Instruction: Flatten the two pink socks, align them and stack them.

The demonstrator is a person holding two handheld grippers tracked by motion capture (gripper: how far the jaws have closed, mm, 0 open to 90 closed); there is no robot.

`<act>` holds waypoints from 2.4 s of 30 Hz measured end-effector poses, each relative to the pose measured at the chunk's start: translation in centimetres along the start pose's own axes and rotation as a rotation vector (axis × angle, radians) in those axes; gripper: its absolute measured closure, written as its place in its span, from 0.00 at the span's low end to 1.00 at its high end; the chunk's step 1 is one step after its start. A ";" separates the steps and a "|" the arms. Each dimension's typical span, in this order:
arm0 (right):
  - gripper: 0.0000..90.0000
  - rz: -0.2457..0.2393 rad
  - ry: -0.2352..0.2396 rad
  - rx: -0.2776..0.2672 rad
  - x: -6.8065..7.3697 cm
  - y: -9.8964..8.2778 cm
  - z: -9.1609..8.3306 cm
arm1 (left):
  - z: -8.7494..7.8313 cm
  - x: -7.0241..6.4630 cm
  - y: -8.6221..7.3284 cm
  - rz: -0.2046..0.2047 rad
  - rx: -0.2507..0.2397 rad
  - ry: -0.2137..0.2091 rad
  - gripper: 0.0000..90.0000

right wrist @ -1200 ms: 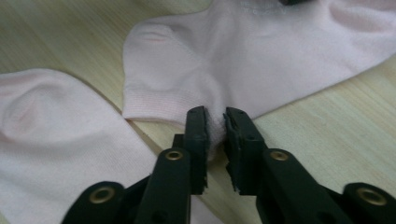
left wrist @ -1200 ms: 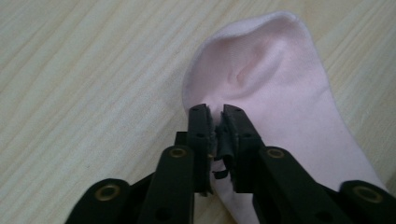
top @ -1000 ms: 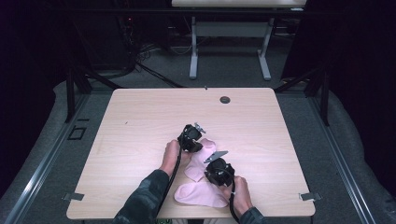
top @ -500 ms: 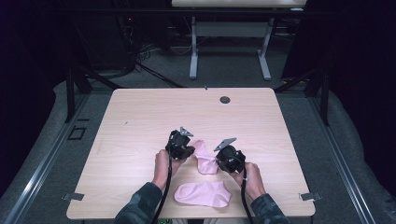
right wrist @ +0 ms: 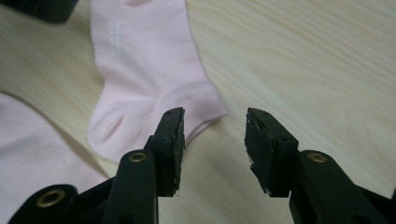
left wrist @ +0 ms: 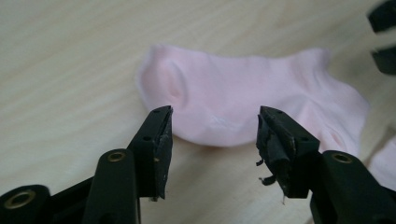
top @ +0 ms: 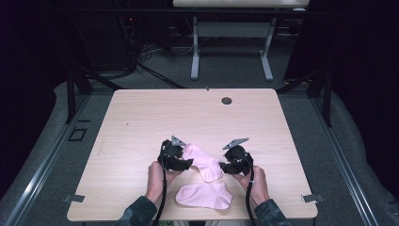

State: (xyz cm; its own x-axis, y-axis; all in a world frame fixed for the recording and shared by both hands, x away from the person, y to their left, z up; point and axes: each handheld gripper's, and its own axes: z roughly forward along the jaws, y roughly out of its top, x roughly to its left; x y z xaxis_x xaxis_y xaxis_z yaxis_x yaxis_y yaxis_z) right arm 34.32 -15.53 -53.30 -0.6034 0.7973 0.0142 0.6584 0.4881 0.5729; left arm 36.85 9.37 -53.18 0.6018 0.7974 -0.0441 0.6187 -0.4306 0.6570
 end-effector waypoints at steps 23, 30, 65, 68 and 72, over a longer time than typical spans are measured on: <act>0.85 0.001 0.012 0.092 2.4 -0.6 2.7 | 5.2 2.2 2.0 0.124 0.135 0.024 0.96; 0.92 0.011 0.016 0.060 2.1 -0.9 2.7 | 4.8 2.5 1.4 0.112 0.124 0.001 0.98; 0.93 -0.105 0.162 0.028 1.7 -2.9 -7.5 | -7.0 -3.7 -5.7 -0.036 -0.170 -0.116 0.97; 0.92 -0.102 0.193 0.055 1.7 -3.5 -7.4 | -7.3 -4.3 -7.1 -0.054 -0.178 -0.125 0.97; 0.92 -0.116 0.215 0.097 2.0 -3.9 -6.9 | -7.0 -4.9 -8.8 -0.051 -0.146 -0.121 0.97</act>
State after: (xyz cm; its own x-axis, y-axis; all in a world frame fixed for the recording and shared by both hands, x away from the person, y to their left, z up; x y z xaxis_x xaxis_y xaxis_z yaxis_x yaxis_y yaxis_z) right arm 27.44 -18.26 -49.89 -0.7526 0.6450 0.1326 0.6127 0.6120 0.5001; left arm 24.91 12.16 -53.50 0.6330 0.7565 -0.1645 0.5758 -0.3180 0.7532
